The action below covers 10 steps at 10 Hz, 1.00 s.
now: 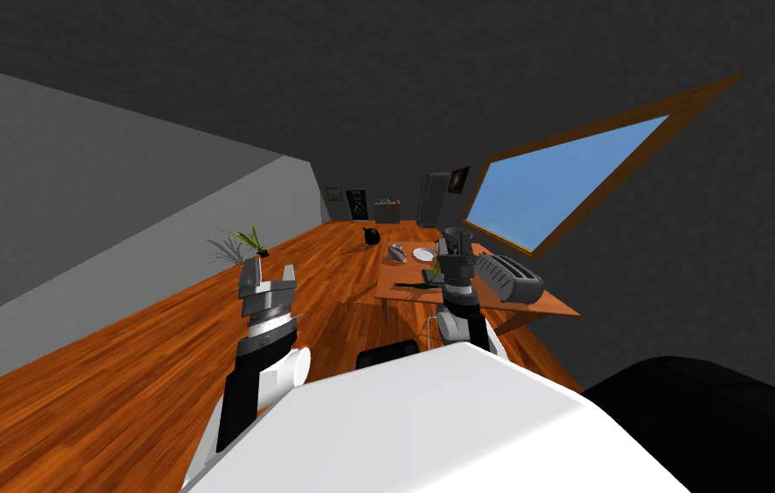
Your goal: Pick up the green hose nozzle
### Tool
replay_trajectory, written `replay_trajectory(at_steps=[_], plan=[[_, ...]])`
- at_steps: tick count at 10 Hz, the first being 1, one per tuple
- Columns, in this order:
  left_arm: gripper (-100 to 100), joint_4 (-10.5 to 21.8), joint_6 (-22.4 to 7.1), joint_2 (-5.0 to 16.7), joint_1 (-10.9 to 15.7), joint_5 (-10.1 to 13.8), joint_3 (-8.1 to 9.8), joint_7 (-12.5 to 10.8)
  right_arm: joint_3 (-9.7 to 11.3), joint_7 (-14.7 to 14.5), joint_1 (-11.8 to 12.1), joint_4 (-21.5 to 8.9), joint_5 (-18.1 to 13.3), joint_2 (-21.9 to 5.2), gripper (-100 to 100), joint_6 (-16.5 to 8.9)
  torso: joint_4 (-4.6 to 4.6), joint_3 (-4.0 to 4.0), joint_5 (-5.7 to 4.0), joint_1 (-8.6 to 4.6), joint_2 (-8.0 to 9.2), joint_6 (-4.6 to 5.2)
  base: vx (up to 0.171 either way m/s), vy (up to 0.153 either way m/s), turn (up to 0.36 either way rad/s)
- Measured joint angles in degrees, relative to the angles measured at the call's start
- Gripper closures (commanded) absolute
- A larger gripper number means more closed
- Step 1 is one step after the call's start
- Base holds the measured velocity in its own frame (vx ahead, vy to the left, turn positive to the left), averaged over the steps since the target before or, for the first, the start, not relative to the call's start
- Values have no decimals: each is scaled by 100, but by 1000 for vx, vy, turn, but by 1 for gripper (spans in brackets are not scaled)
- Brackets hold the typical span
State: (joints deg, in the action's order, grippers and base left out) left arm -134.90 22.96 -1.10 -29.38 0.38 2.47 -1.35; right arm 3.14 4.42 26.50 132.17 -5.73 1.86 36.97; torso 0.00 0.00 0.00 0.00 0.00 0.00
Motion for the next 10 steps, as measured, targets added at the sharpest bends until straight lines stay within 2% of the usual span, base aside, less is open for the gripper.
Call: replay_trajectory(at_steps=[3,5,8,9,10], plan=[[0,0,0,-1,0,0,-1,0,-121,-116,122,-39,-135,-474,-100,-45,-1,-3,6,27,-6,0,17,84,37],[0,0,0,-1,0,0,-1,0,-308,-247,206,-120,-294,-815,-100,-136,-1,-2,11,49,-3,-1,23,145,61],[0,0,0,-1,0,0,-1,0,-531,-579,563,-206,-722,-1176,-100,-271,-5,-13,13,57,-22,-1,67,152,92],[0,0,0,-1,0,0,-1,0,-663,-706,582,-379,-882,-1289,-100,-303,-5,-14,13,57,-24,-1,58,176,122],[0,0,0,-1,0,0,-1,0,-781,-823,644,-431,-1069,-1398,-100,-424,-5,-13,15,65,-22,-2,73,177,124]])
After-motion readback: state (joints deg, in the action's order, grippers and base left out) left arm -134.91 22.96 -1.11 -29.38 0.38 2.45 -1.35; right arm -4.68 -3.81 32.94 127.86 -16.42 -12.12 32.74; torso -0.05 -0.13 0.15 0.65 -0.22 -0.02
